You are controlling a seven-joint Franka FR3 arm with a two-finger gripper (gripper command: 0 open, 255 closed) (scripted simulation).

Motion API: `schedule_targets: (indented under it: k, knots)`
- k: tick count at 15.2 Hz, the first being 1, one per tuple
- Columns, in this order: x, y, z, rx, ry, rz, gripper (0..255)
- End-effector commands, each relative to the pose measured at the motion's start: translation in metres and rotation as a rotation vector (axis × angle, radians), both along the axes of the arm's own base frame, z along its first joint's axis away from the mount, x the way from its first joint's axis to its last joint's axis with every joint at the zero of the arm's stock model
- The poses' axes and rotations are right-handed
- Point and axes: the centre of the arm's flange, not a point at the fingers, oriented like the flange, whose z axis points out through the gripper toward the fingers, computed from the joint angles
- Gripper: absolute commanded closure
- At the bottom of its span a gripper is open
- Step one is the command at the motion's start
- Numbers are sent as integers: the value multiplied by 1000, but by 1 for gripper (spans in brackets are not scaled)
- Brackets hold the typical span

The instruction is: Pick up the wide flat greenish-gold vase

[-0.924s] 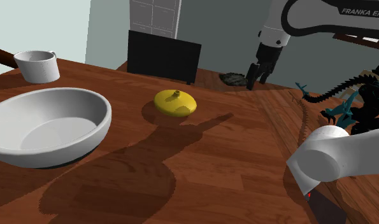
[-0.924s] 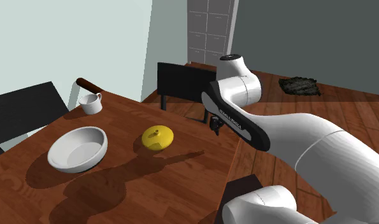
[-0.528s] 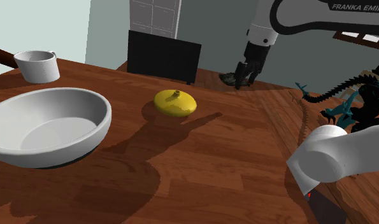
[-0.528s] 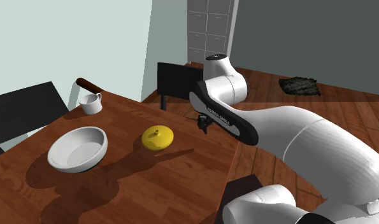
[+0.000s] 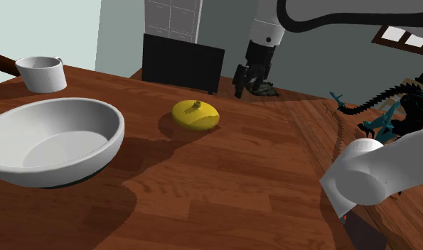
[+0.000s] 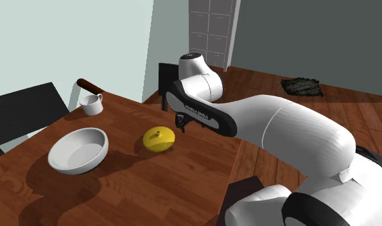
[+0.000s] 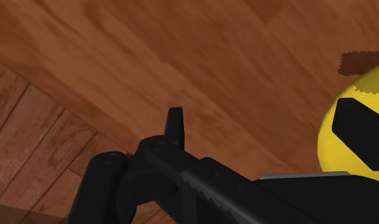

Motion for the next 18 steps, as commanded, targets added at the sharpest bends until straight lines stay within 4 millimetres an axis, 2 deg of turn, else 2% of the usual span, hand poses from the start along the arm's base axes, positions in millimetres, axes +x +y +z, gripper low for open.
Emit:
schedule_targets:
  k: [1, 12, 13, 18]
  knots:
    - [10, 22, 1, 13, -8, 8, 0]
    - [59, 145, 12, 78, -51, 55, 0]
    - [59, 146, 12, 78, -51, 55, 0]
    - [59, 146, -14, 78, -51, 55, 0]
